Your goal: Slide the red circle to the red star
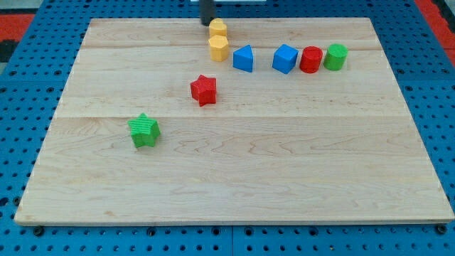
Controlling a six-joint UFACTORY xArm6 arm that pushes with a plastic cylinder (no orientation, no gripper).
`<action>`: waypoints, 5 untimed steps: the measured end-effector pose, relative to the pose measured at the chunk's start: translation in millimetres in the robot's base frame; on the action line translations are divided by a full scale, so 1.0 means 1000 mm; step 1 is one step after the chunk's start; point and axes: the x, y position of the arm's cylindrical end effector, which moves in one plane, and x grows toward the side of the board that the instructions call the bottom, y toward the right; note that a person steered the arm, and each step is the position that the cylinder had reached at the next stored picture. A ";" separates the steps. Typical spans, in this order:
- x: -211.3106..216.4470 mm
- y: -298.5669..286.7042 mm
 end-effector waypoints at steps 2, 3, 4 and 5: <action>0.052 -0.006; 0.052 0.036; 0.049 0.121; 0.061 0.163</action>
